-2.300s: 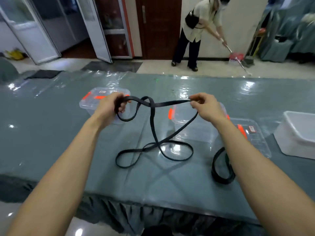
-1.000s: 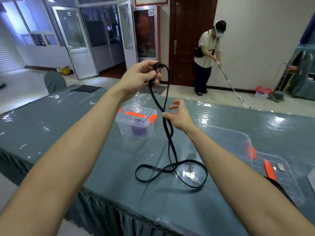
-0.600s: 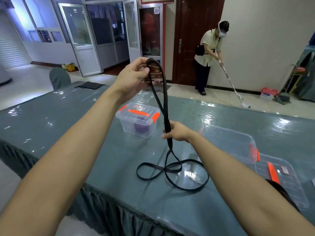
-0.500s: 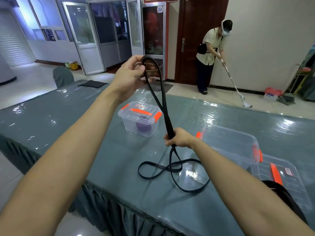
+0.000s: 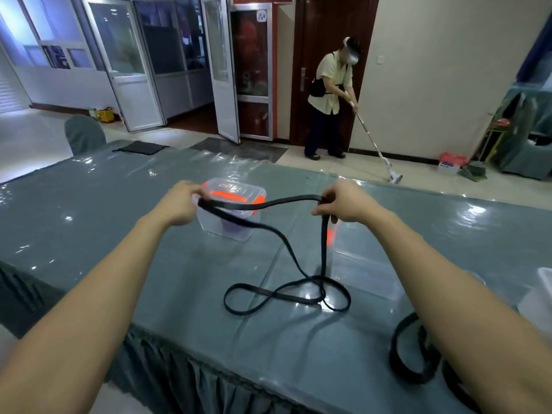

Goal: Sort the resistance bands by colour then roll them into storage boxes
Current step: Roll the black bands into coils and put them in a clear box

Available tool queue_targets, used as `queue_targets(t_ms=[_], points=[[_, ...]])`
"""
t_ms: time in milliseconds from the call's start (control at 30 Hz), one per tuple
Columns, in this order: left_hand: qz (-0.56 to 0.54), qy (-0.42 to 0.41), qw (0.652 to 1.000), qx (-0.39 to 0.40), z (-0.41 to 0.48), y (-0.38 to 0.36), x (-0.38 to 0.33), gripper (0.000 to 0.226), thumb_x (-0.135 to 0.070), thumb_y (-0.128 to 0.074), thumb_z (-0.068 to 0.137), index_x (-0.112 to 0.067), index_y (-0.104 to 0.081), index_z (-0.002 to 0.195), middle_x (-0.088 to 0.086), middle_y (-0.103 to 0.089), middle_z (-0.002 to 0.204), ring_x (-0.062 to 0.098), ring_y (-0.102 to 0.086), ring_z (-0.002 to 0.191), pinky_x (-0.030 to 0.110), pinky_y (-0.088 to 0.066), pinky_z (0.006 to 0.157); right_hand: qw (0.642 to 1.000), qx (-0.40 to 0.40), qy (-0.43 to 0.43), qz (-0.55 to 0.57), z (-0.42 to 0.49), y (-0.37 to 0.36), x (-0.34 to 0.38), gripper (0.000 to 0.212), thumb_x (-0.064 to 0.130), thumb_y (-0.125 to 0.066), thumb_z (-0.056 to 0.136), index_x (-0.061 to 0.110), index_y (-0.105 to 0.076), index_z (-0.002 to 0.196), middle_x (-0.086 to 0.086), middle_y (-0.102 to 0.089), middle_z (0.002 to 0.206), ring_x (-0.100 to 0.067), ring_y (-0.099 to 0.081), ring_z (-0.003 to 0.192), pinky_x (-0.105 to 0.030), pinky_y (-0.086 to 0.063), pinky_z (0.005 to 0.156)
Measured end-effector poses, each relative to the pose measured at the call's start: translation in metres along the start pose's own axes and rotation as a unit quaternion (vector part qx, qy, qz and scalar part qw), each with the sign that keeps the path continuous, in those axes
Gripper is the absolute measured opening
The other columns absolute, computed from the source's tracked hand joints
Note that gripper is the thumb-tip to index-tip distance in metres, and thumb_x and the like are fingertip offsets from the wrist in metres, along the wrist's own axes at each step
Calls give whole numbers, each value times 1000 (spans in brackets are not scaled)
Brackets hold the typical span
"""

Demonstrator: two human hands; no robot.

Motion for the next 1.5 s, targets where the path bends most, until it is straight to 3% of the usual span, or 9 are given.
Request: queue_targets(t_ms=[100, 400, 533, 667, 933, 1100, 1233, 1333, 1500], points=[[25, -29, 992, 121, -17, -40, -26, 89, 11, -39, 85, -59, -56, 138, -8, -53, 152, 23, -54, 137, 40, -49, 108, 991, -17, 23, 128, -18, 35, 22, 36, 35, -93, 81, 10, -68, 82, -1, -70, 64, -12, -67, 56, -32, -53, 57], [-425, -166, 872, 178, -62, -126, -193, 60, -8, -67, 101, -19, -49, 157, -6, -57, 159, 6, -46, 152, 31, -40, 124, 998, 7, 47, 50, -54, 61, 57, 32, 33, -95, 79, 12, -71, 86, -7, -78, 76, -19, -72, 66, -36, -58, 67], [-442, -168, 861, 187, -78, -148, -213, 29, -27, -61, 109, -16, -67, 134, 5, -80, 120, 22, -74, 121, 44, -49, 117, 990, -38, 26, 133, -84, 56, 37, 26, 8, -91, 83, 15, -70, 96, -13, -77, 90, -15, -72, 67, -34, -61, 67], [-480, -151, 841, 200, -93, -171, -218, 31, -20, -61, 110, -17, -56, 140, 11, -68, 90, 21, -66, 74, 33, -59, 75, 966, -70, -3, 251, -124, 34, 1, 22, -2, -79, 92, 9, -76, 110, -8, -80, 93, -6, -71, 69, -22, -58, 70], [-370, -180, 881, 234, -86, -189, -242, 10, -22, -73, 103, -24, -75, 113, -4, -64, 78, 15, -50, 67, 27, -42, 62, 882, -135, -77, 445, -166, -3, -89, 25, -4, -63, 103, 4, -72, 126, -20, -79, 107, -25, -79, 83, -37, -65, 84], [-301, -166, 911, 229, -72, -197, -253, 12, -29, -71, 105, -29, -81, 112, -2, -52, 69, 13, -46, 64, 30, -40, 64, 895, -128, -131, 406, -159, -7, -126, 42, -9, -44, 106, 13, -68, 133, -9, -74, 125, -23, -81, 90, -42, -65, 92], [-309, -159, 901, 260, -59, -201, -261, 17, -36, -69, 105, -31, -81, 116, 25, -61, 84, 19, -48, 67, 32, -41, 64, 869, -76, -124, 473, -151, -7, -131, 24, 25, -61, 110, 15, -72, 128, -11, -76, 119, -31, -81, 93, -45, -65, 88], [-296, -158, 899, 280, -49, -207, -263, 18, -39, -72, 103, -32, -80, 116, 8, -58, 76, 17, -48, 68, 34, -41, 67, 854, -49, -182, 485, -141, -6, -135, 46, 51, -64, 104, 8, -76, 114, -16, -80, 101, -36, -80, 85, -44, -67, 81], [-243, -210, 892, 319, -50, -215, -286, 26, -36, -76, 101, -38, -73, 128, 4, -59, 80, 17, -52, 70, 38, -48, 70, 797, -68, -221, 558, -137, -4, -145, 28, 20, -67, 102, -6, -76, 107, -22, -80, 94, -30, -80, 81, -34, -66, 76]])
Point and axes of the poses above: each hand's wrist, its own z-axis towards the middle knuckle, its own y-axis out of the back of the hand, x = y × z, the point moved 4 cm from there along z, towards the middle knuckle
